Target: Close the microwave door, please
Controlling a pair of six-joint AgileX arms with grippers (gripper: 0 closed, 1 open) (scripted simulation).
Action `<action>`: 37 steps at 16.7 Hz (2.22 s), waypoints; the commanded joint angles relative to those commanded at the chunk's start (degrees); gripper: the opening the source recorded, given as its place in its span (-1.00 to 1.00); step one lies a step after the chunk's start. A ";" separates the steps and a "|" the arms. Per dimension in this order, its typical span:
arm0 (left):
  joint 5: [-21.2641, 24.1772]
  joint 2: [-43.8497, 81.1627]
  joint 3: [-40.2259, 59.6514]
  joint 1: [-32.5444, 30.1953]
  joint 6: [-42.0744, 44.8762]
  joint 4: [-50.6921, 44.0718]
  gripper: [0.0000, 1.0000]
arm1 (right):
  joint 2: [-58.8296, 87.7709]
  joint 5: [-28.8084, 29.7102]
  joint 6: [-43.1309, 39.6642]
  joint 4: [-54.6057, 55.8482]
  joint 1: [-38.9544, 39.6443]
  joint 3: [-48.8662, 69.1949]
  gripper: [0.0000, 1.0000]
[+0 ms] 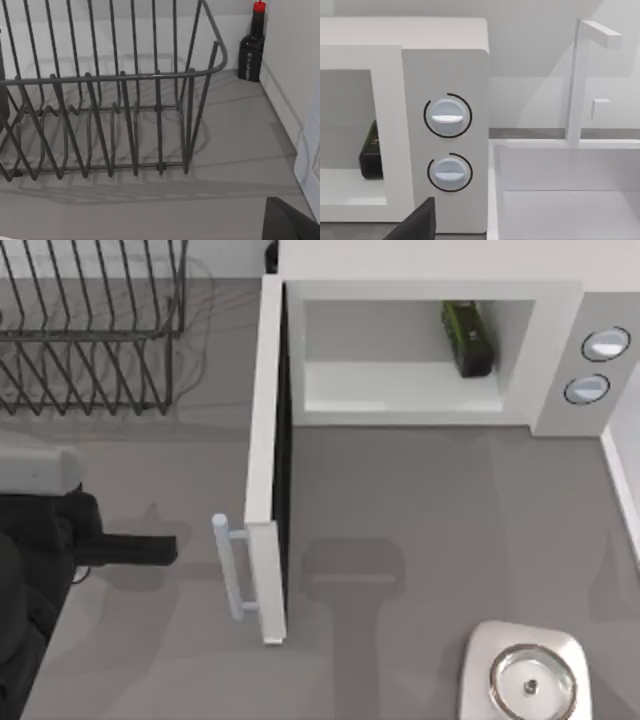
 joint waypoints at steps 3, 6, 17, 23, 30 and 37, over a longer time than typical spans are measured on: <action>3.94 8.20 9.39 1.37 -5.54 -13.99 -1.00 | 0.00 0.00 0.00 0.00 0.00 0.00 1.00; 8.50 15.32 18.11 3.50 -10.77 -27.01 -1.00 | 0.00 0.00 0.00 0.00 0.00 0.00 1.00; 14.12 21.91 26.92 6.23 -16.09 -38.23 -1.00 | 0.00 0.00 0.00 0.00 0.00 0.00 1.00; 17.16 23.16 21.19 1.31 -13.01 -25.10 -1.00 | 0.00 0.00 0.00 0.00 0.00 0.00 1.00; 15.07 30.06 9.28 5.35 -15.24 -11.26 -1.00 | 0.00 0.00 0.00 0.00 0.00 0.00 1.00; 14.31 30.71 8.22 6.45 -16.00 -10.82 -1.00 | 0.00 0.00 0.00 0.00 0.00 0.00 1.00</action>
